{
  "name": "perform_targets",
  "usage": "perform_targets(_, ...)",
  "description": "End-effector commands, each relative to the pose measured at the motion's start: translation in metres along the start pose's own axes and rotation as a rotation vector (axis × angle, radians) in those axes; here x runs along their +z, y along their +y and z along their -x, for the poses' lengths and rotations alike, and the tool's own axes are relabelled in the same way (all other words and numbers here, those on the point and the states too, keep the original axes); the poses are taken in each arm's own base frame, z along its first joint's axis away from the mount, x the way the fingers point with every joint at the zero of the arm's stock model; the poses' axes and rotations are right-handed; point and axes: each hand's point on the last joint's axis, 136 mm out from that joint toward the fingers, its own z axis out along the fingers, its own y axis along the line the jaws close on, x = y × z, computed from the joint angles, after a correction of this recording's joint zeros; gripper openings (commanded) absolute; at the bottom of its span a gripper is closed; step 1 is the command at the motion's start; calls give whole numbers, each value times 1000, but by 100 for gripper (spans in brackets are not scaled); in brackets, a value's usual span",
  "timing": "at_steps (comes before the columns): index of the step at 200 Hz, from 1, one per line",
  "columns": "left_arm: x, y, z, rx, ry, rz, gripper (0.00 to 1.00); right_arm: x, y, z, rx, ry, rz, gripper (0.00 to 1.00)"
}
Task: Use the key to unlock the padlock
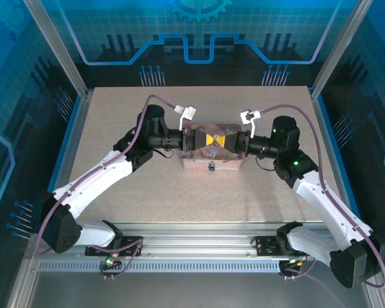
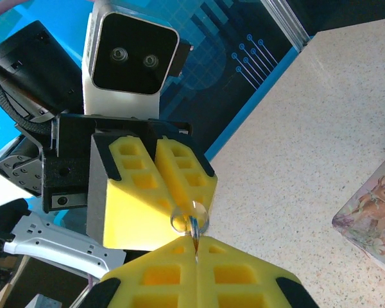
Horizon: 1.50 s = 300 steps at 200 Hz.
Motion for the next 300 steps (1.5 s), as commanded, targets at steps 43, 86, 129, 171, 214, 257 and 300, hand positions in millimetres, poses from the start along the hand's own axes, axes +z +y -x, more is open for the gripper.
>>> perform_targets(43, -5, -19, 8, 81, -15, -14, 28, -4, -1, -2, -9, -1, 1, 0)
perform_targets(86, -5, -18, 8, 78, -16, -14, 22, -5, 1, -2, -12, -4, 5, 0)
perform_targets(129, -6, -18, 9, 79, -20, -8, 23, -5, 0, -4, -11, 2, 6, 0)
perform_targets(171, -7, -17, 10, 82, -27, -1, 28, -5, 0, -6, -9, 5, 7, 0)
perform_targets(214, -7, -17, 9, 78, -25, -4, 17, -5, -2, -6, -7, 5, 5, 0)
perform_targets(257, -6, -16, 8, 75, -20, -6, 4, -4, -3, -7, -4, 8, 5, 0)
perform_targets(300, -7, -18, 10, 87, -18, -3, 0, -3, -5, -9, 1, 16, 0, 0)
